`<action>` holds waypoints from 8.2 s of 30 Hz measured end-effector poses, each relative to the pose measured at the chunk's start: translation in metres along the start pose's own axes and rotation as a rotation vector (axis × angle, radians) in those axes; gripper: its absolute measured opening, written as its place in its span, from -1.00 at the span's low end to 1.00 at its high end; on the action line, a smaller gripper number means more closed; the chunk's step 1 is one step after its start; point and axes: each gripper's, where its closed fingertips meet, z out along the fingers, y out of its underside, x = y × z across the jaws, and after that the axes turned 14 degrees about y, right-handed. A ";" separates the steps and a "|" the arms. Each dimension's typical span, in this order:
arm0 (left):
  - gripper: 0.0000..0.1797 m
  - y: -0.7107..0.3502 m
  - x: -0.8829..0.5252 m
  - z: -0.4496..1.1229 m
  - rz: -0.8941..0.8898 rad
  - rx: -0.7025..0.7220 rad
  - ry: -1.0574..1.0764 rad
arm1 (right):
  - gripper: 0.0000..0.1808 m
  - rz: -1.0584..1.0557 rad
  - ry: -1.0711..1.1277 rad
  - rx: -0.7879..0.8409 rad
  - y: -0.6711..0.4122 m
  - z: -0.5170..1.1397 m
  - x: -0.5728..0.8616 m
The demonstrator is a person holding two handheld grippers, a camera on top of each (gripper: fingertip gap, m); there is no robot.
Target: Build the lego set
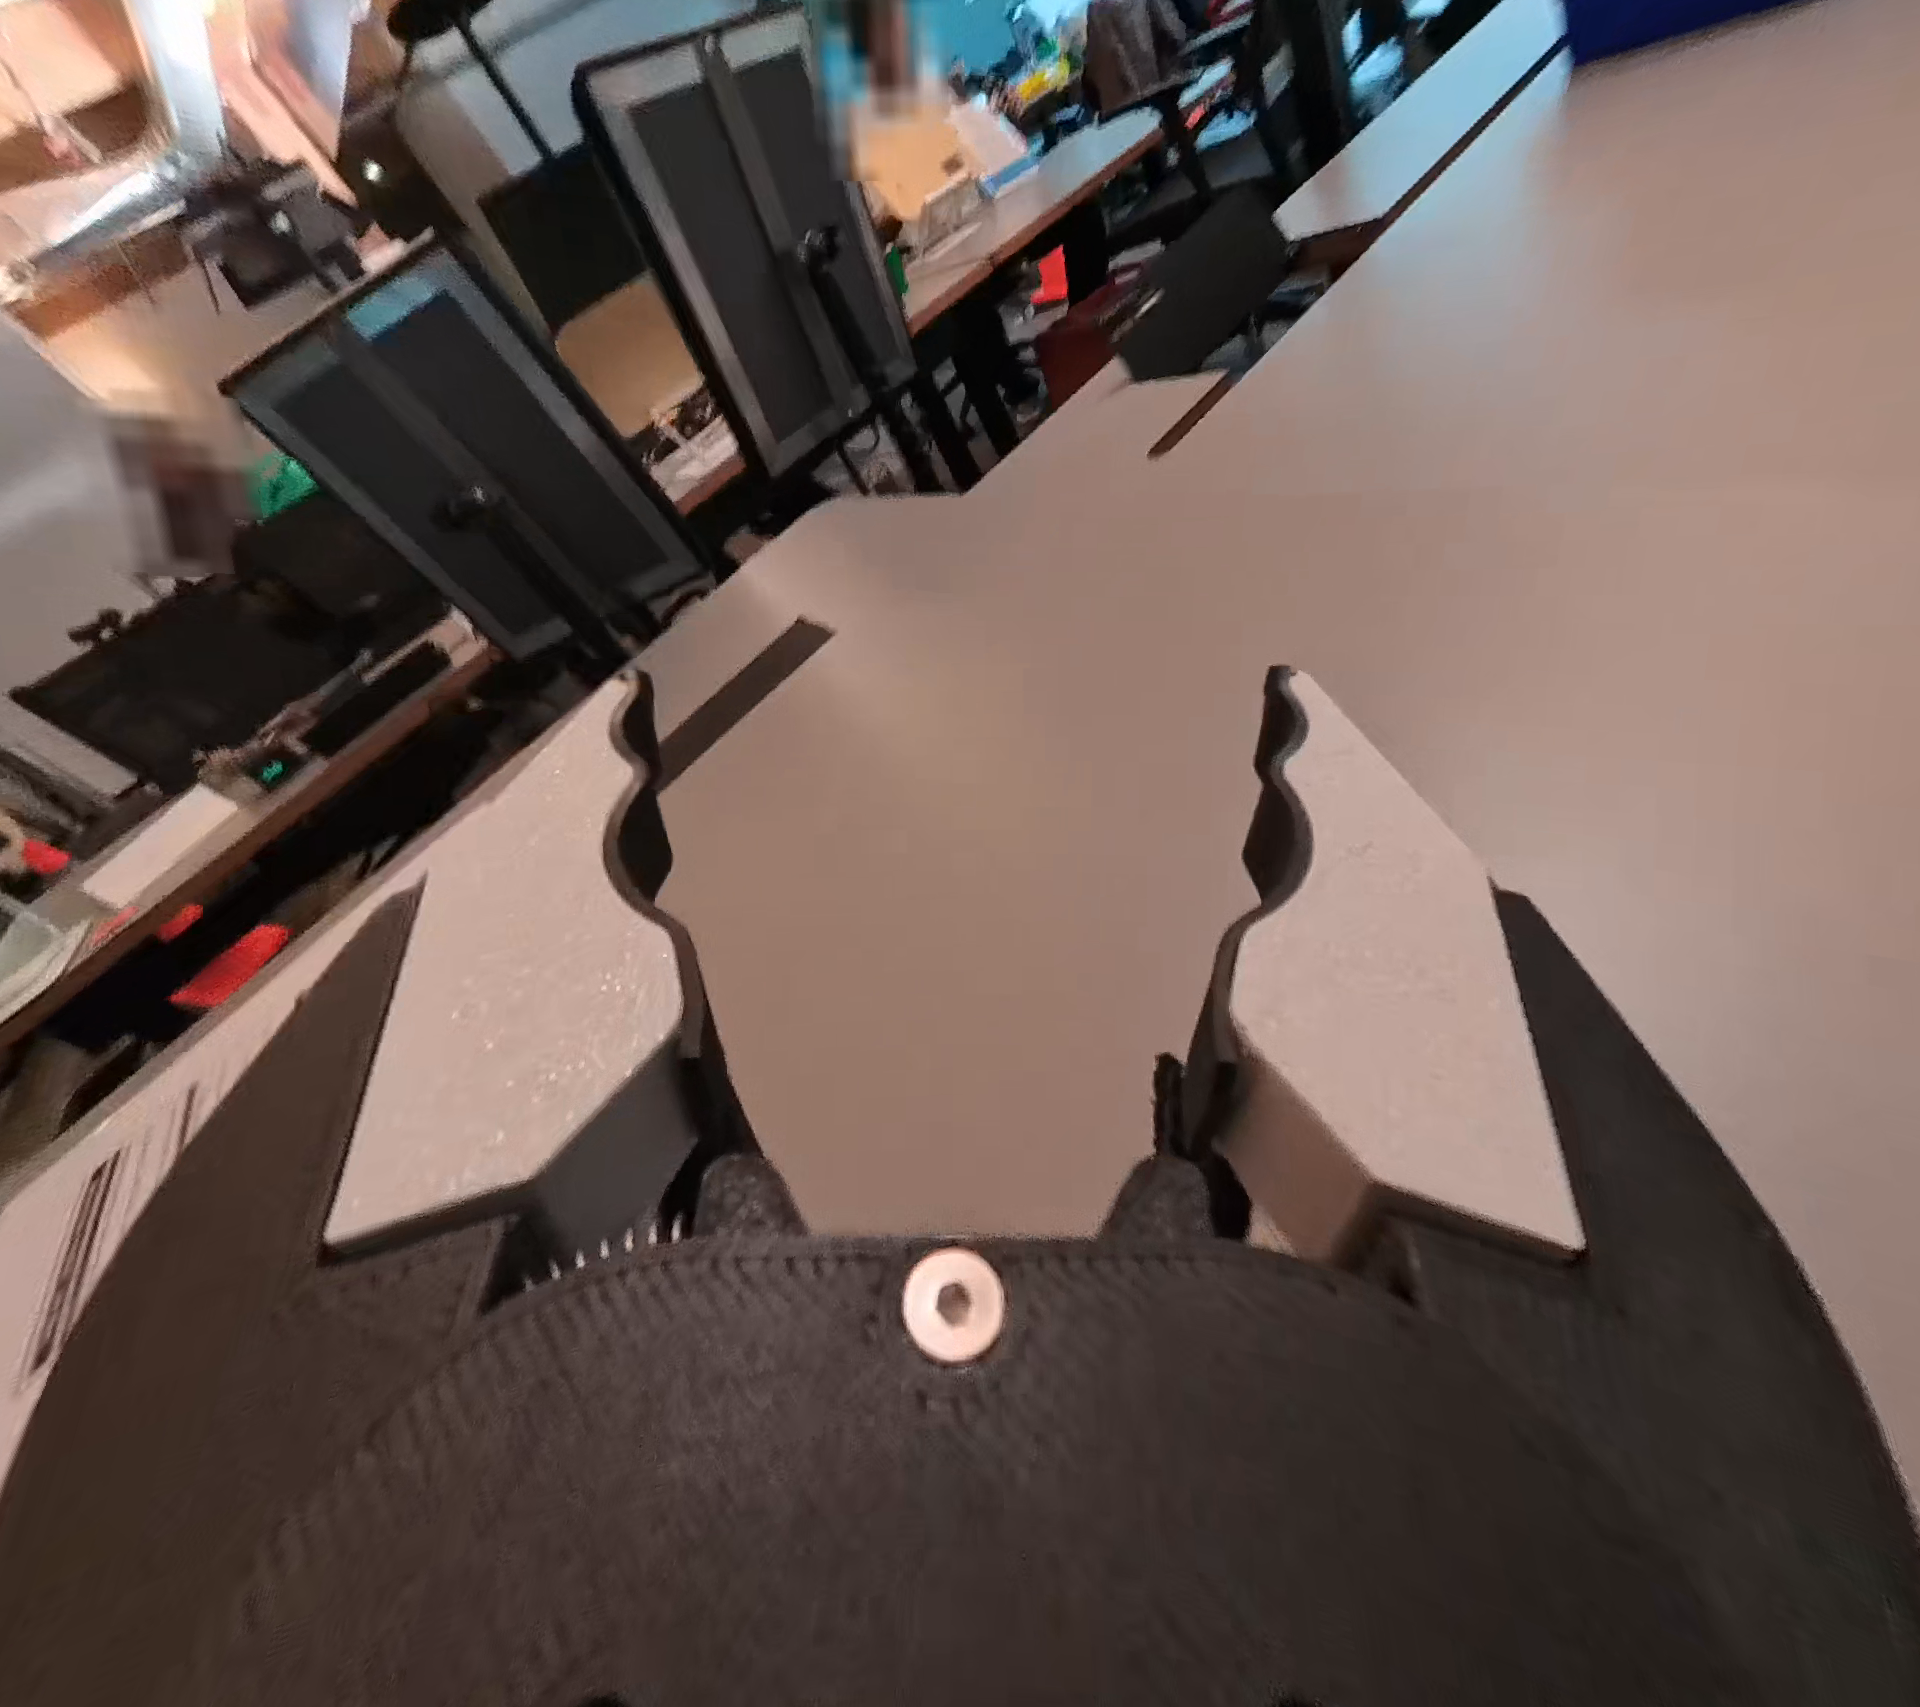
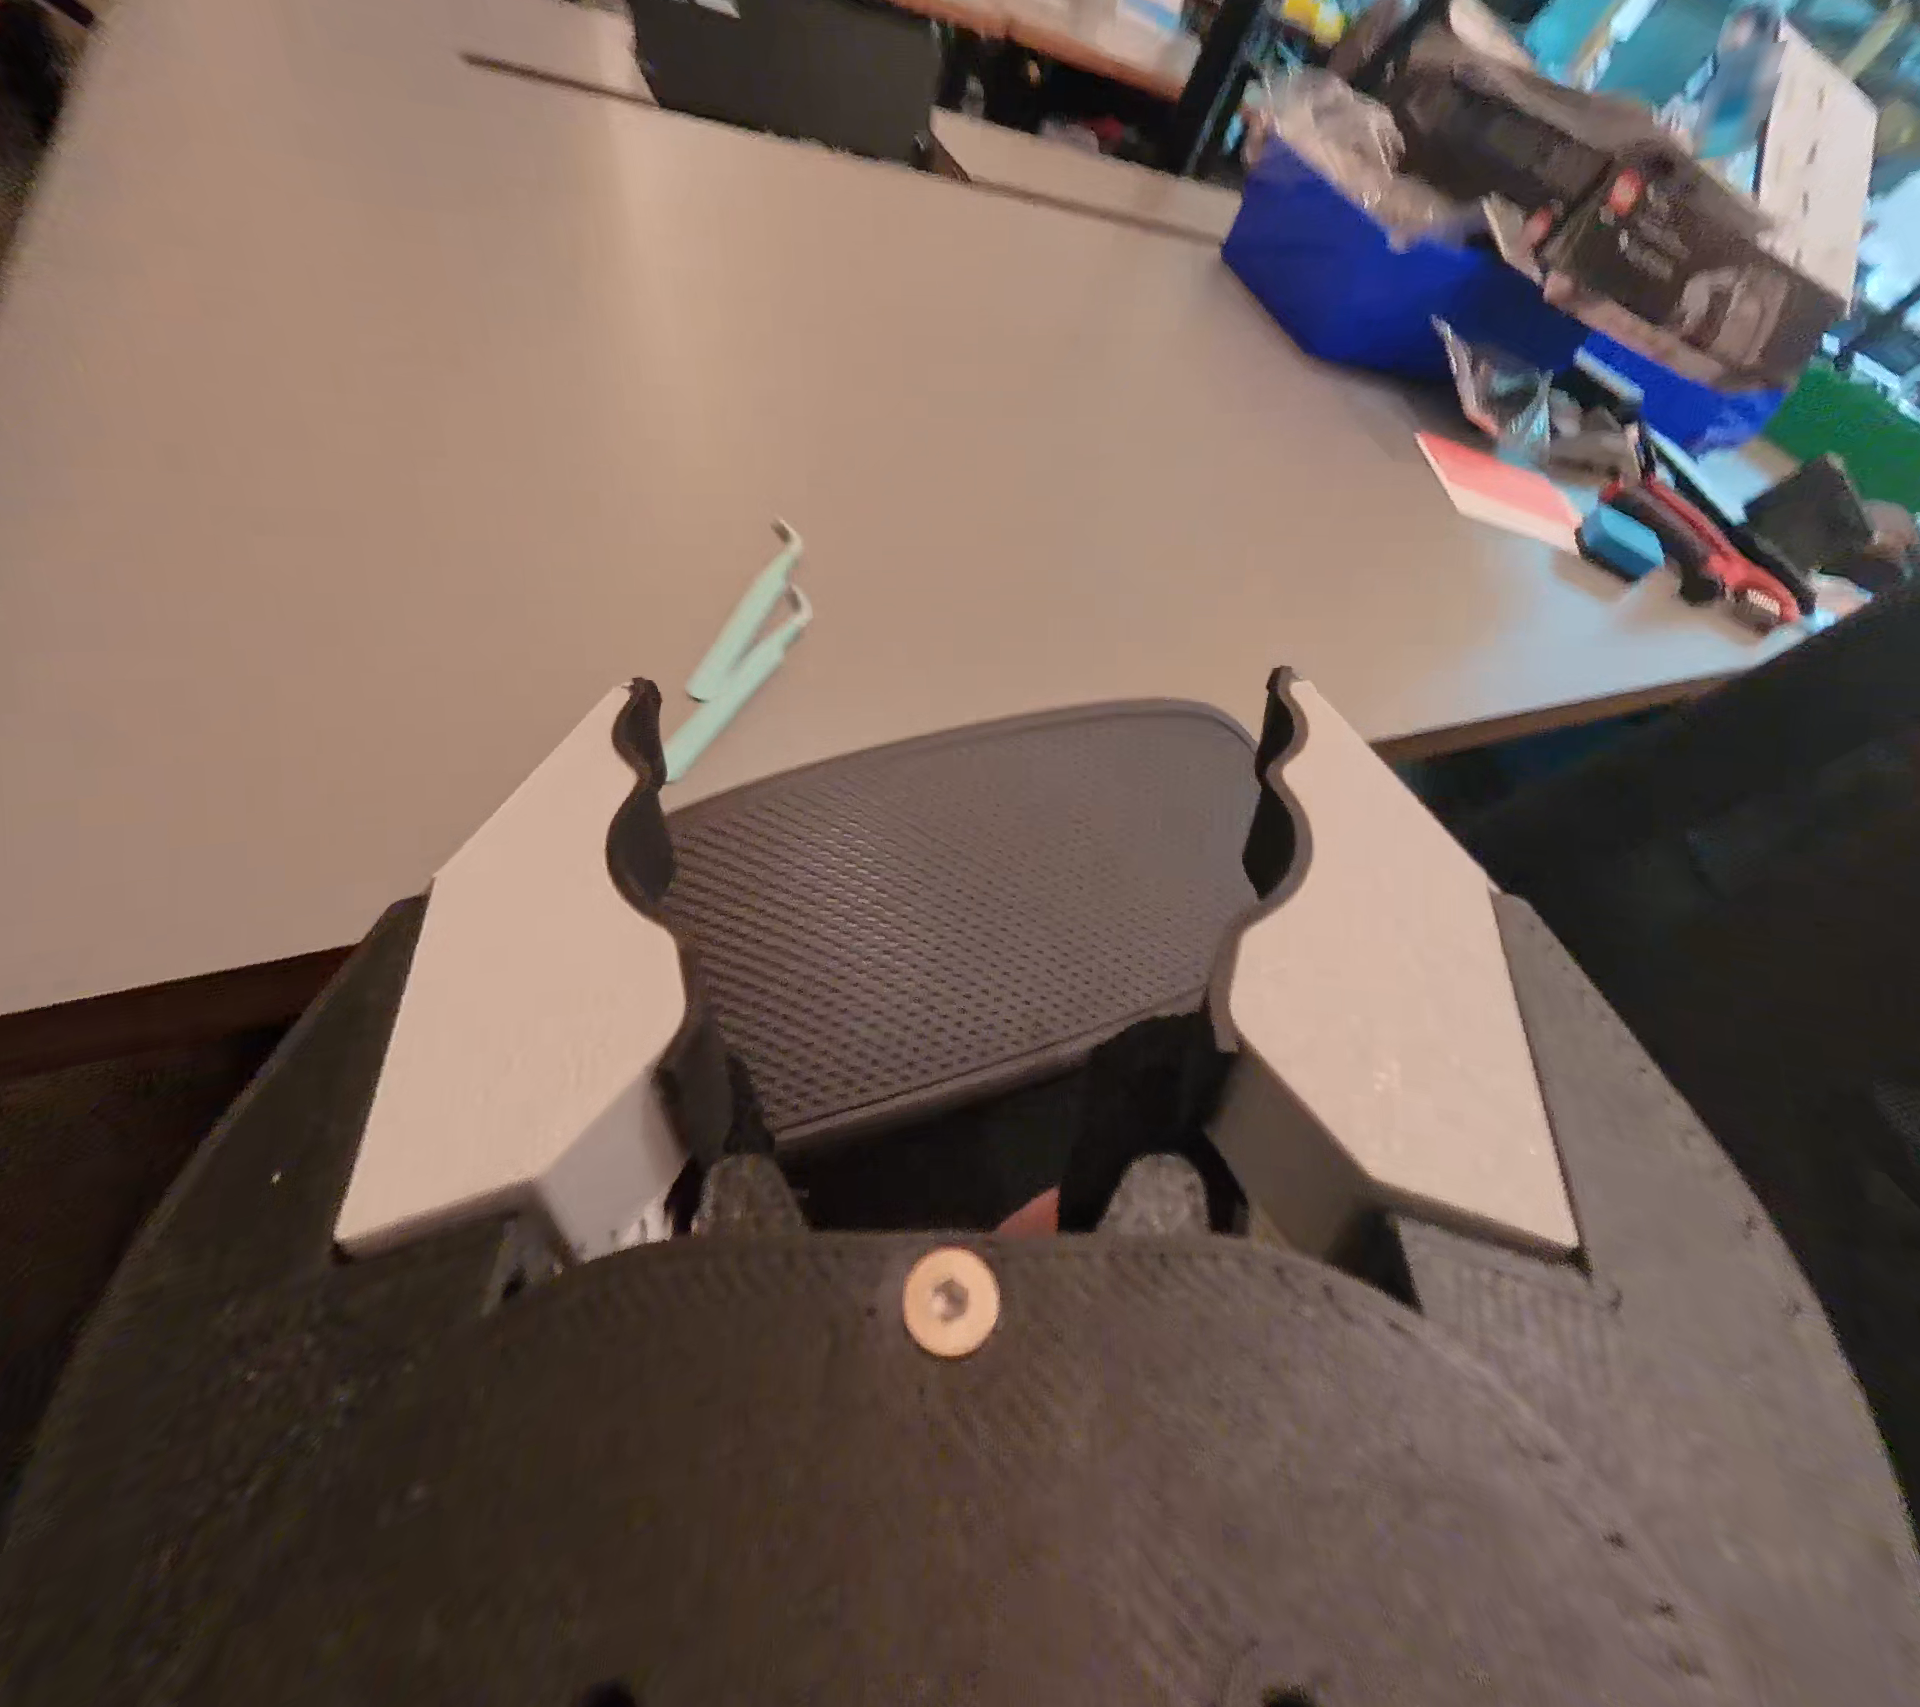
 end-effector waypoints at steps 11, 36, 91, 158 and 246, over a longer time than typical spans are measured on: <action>0.21 0.036 -0.026 0.004 -0.037 -0.144 -0.121 | 0.32 0.012 -0.006 -0.375 0.013 0.011 0.025; 0.24 -0.029 0.118 0.037 -0.163 -0.368 0.330 | 0.35 0.197 -0.016 -0.687 -0.037 -0.262 0.082; 0.30 -0.070 0.681 -0.687 -1.134 -0.929 -0.670 | 0.43 -0.579 -1.471 -0.168 0.067 -0.471 0.100; 0.13 -0.194 0.623 -0.429 -0.972 -0.663 -0.387 | 0.35 0.005 -0.616 -0.354 0.229 -0.392 0.707; -0.61 -1.039 1.795 0.955 -0.407 -0.884 0.373 | -0.14 -0.991 -1.340 0.368 0.490 0.651 1.659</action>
